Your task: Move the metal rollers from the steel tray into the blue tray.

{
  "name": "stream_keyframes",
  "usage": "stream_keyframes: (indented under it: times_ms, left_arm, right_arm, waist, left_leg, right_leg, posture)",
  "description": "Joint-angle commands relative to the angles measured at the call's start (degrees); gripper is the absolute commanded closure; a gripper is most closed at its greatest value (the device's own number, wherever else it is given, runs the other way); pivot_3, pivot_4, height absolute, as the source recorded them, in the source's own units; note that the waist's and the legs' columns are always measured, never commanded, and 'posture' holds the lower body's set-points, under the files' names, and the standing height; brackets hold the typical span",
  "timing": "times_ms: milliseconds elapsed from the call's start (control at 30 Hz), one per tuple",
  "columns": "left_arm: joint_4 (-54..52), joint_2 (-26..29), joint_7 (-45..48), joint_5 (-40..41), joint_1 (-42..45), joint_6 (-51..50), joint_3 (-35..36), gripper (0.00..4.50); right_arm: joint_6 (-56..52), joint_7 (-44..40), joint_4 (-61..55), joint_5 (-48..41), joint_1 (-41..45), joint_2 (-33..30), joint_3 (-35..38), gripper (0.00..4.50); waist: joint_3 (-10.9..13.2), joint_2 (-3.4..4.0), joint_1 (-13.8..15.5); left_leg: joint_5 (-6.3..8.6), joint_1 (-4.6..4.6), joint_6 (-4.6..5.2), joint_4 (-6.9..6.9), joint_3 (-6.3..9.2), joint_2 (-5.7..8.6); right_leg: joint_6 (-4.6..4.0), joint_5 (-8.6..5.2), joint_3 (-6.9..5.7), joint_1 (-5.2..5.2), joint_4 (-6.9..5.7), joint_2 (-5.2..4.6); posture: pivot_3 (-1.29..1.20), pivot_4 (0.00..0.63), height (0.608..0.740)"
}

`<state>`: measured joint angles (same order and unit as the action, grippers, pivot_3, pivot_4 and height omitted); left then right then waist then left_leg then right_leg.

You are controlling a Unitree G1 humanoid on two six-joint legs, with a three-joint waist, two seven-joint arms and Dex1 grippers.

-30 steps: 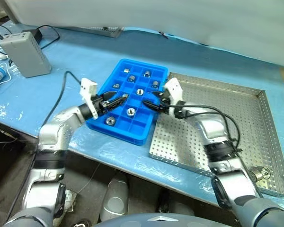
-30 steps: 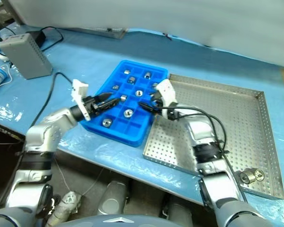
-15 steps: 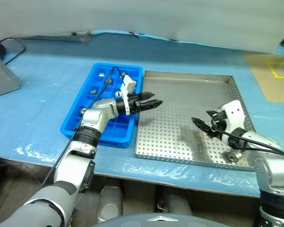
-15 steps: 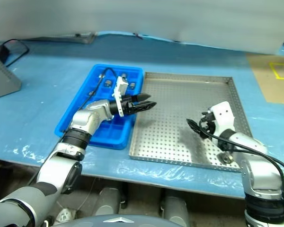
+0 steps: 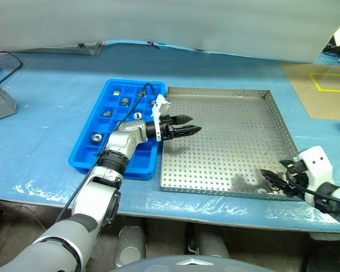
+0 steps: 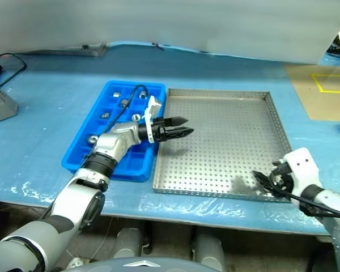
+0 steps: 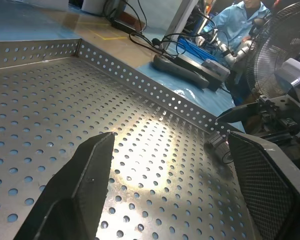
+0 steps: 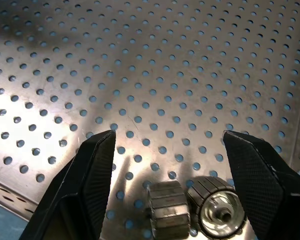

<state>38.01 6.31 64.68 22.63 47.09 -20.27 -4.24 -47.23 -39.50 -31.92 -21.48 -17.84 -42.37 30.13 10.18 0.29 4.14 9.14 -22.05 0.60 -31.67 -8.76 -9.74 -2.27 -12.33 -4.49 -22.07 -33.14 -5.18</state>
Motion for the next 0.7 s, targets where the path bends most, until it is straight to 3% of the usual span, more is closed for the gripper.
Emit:
stream_keyframes:
  times_ms: [33, 400, 700]
  left_arm:
    - [-3.4, 0.5, 0.2, 0.3, -0.7, 0.0, 0.9, 0.7]
    - [-9.2, 0.6, -2.0, 0.8, -4.1, -2.3, 1.1, 0.7]
    - [-11.1, 0.8, -3.3, 0.9, -4.7, -3.5, 1.3, 0.7]
  right_arm:
    - [3.4, -3.6, 1.5, 0.2, -1.9, -3.0, 2.0, 0.91]
    - [10.9, -5.8, 16.5, 3.8, -1.2, -5.3, -2.4, 0.91]
    - [13.0, -6.0, 22.2, 3.9, -0.7, -4.6, -4.8, 0.91]
  waist:
    - [0.0, 0.0, 0.1]
    - [0.0, 0.02, 0.2]
    - [0.0, 0.04, 1.2]
  left_leg:
    - [0.01, -0.01, 0.01, 0.01, 0.0, -0.01]
    - [0.03, -0.02, 0.09, 0.01, 0.0, -0.02]
    - [0.05, 0.0, 0.14, -0.01, 0.01, -0.01]
  right_leg:
    - [-0.15, 0.09, -0.01, -0.01, 0.0, 0.01]
    - [-0.29, 0.16, -0.1, 0.03, 0.05, -0.03]
    - [-0.31, 0.17, -0.11, 0.11, 0.09, -0.06]
  posture:
    - [-0.13, 0.15, 0.74]
    - [-0.08, 0.15, 0.74]
    - [-0.07, 0.15, 0.74]
